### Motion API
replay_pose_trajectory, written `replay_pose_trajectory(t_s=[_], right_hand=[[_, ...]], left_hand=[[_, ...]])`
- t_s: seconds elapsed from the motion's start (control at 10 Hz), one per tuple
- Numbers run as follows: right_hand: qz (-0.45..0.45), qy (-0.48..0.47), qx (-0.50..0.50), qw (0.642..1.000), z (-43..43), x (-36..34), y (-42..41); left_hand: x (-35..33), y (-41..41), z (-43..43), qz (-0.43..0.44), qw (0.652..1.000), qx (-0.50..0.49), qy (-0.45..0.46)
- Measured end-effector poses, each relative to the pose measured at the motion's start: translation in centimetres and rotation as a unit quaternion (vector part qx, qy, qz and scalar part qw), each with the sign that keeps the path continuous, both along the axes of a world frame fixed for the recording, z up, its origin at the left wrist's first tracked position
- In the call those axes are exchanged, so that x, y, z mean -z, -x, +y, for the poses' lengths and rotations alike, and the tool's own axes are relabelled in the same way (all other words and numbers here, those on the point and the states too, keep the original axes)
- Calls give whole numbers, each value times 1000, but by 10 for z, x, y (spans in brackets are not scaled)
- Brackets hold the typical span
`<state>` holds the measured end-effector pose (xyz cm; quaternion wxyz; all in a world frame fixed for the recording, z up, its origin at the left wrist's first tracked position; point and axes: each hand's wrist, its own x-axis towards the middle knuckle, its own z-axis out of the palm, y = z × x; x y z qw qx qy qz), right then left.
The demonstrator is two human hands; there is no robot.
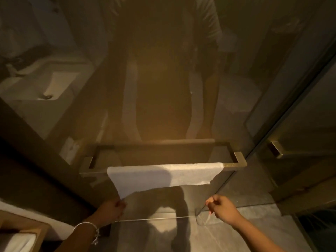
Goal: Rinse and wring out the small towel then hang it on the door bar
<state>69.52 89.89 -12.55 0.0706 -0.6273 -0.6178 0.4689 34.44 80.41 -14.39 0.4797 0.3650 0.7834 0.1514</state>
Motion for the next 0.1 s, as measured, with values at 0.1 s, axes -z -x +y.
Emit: replay_pose_trajectory(t_s=[0.1], right_hand=[[45, 7, 10, 999, -14, -3, -3]], left_hand=[[13, -5, -21, 18, 1000, 2, -12]])
